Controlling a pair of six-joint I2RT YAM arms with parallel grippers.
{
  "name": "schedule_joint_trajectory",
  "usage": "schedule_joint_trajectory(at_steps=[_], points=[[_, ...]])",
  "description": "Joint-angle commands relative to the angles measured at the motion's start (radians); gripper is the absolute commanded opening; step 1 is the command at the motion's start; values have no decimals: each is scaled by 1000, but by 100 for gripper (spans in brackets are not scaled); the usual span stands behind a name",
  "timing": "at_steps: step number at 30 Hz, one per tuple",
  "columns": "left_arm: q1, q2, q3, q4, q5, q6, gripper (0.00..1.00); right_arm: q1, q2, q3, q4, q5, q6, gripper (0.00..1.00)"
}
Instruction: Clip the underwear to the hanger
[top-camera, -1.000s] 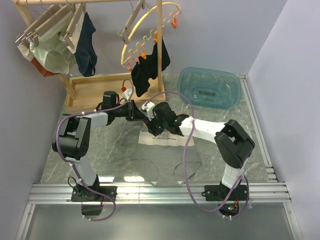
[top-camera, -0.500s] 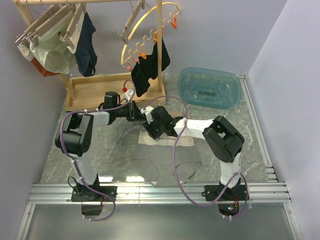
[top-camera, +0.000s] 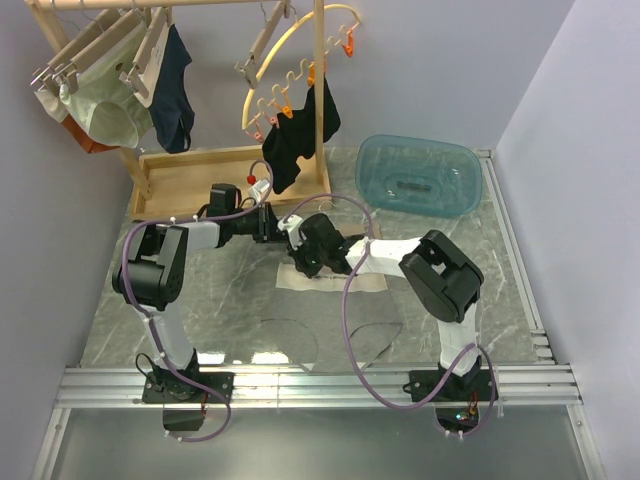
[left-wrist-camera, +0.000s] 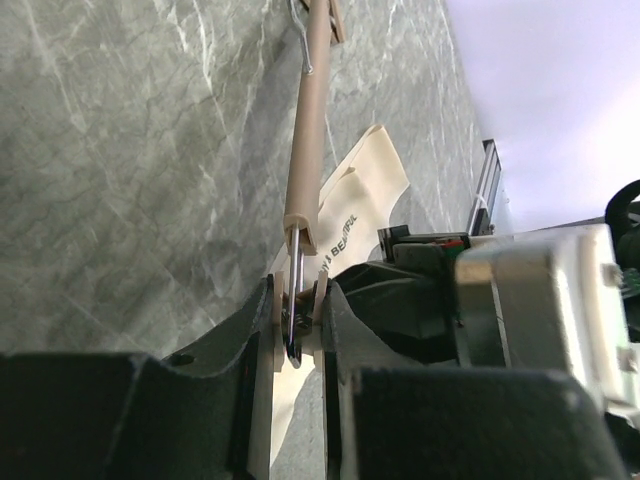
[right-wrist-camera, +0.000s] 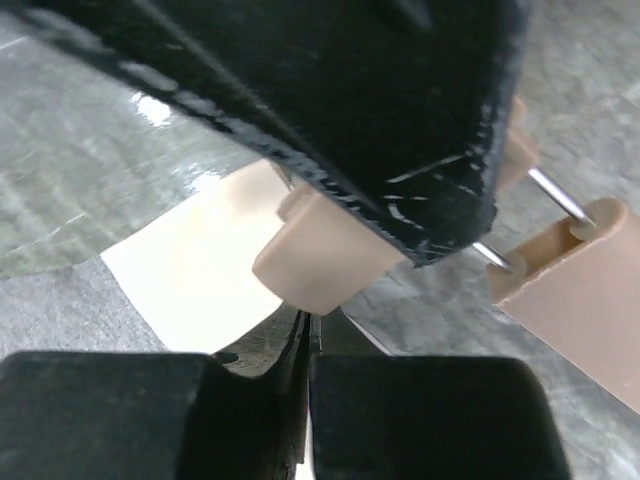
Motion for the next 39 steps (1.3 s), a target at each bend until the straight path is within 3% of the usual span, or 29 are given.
schedule_joint_trajectory(at_steps=[1, 15, 39], points=[[5, 12, 25, -33, -1, 58, 0, 9, -1, -28, 0, -62, -27, 0], [23, 36, 26, -98, 16, 137, 0, 7, -149, -123, 102, -68, -58, 0], [-12, 128, 57, -25, 74, 134, 0, 19, -184, -129, 121, -59, -84, 0]])
